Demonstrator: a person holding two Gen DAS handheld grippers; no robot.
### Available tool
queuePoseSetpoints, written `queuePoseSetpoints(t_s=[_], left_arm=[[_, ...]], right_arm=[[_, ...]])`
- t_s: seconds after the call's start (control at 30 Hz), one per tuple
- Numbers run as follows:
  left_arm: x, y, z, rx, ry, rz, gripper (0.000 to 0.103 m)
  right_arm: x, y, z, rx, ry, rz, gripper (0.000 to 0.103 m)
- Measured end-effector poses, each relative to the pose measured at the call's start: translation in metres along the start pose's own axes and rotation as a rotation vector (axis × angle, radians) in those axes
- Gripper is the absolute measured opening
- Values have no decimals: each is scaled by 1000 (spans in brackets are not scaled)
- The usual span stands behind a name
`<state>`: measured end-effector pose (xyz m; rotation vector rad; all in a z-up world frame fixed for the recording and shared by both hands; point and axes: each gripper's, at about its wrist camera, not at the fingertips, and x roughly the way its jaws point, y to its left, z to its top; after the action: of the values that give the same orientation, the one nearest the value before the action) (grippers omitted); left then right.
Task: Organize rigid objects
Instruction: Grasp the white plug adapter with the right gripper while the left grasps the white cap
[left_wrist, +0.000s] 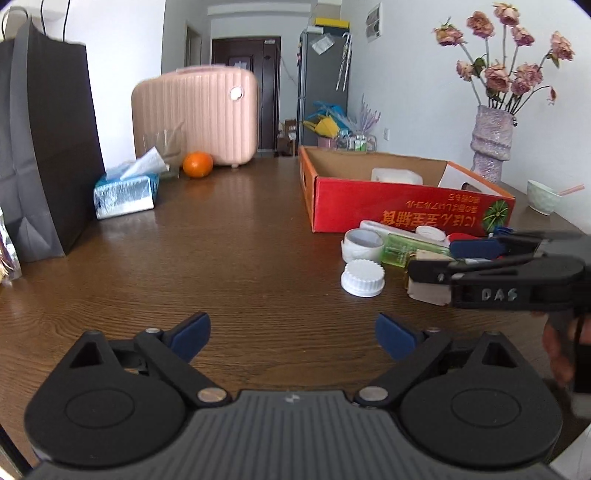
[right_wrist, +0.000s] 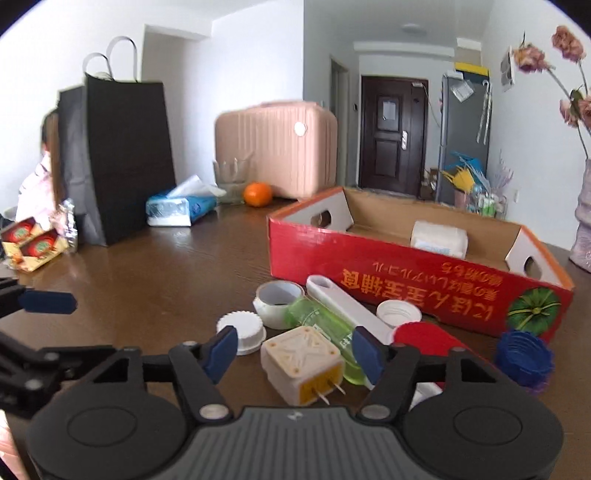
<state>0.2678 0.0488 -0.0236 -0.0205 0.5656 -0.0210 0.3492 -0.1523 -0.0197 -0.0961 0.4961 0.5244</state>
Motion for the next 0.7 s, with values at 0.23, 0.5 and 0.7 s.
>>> queuePoseSetpoints(t_s=[0.23,0.5,0.7], left_arm=[[30,3,17,7,8,-40,77],[54,-13,27,25,60,-131,62],[78,-38,37,42,88,-189,62]], right_arm=[[-1,8,-6,-12,41,55,53],[27,9,3,2,153,30,38],[-5,-10,-17,37,150,-20,38]])
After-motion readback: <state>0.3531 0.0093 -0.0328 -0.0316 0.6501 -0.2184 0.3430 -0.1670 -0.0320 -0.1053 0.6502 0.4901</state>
